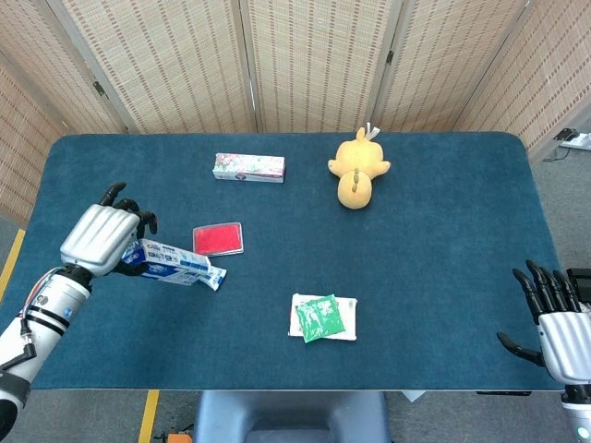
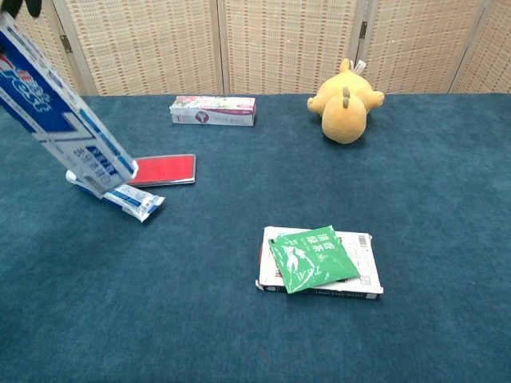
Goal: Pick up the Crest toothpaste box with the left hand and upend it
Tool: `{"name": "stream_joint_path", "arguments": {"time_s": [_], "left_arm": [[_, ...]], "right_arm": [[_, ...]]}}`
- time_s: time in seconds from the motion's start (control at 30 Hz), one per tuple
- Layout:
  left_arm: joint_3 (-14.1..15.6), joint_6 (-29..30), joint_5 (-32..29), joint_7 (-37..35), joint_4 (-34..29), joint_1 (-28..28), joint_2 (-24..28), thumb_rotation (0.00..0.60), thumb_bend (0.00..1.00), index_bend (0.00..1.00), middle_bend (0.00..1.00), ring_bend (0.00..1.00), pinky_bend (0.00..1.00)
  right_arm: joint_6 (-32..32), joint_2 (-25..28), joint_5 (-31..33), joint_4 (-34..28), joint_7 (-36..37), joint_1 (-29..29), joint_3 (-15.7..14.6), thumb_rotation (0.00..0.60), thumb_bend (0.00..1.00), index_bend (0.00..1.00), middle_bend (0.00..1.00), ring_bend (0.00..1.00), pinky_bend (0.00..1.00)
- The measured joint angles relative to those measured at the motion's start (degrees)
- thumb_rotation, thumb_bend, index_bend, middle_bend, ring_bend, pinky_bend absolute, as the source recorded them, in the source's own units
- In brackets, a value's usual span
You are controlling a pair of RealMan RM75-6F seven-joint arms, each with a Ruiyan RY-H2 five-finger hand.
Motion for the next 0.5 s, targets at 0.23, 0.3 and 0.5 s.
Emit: {"name": "stream_joint_path", "arguments": {"time_s": [0.23, 0.3, 0.5], "left_arm": [[0.3, -8.8, 10.0, -17.1, 8.9, 4.9, -8.2, 0.600, 0.16, 0.42, 0.52, 0.26, 0.00], [0.8, -10.4, 13.0, -19.9, 12.4, 6.0, -10.7, 0.600, 0.16, 0.32, 0.39, 0.19, 0.00], [1.7, -13.6, 14.7, -21.5, 16.1, 6.7, -11.9, 0.600, 0.13, 0.00, 0.00, 0.00, 0.00]], "right_arm": [[0.9, 0.2, -0.6, 0.1, 0.7, -0.4, -0.2, 0.600, 0.21, 0.00, 0.00, 0.00, 0.00], [1.0, 0.3, -0.7, 0.3, 0.9, -0.5, -0.2, 0.600, 0.21, 0.00, 0.00, 0.00, 0.00], [0.9, 0.4, -1.1, 0.2, 0.9, -0.5, -0.3, 0.600, 0.21, 0.00, 0.00, 0.00, 0.00]]}}
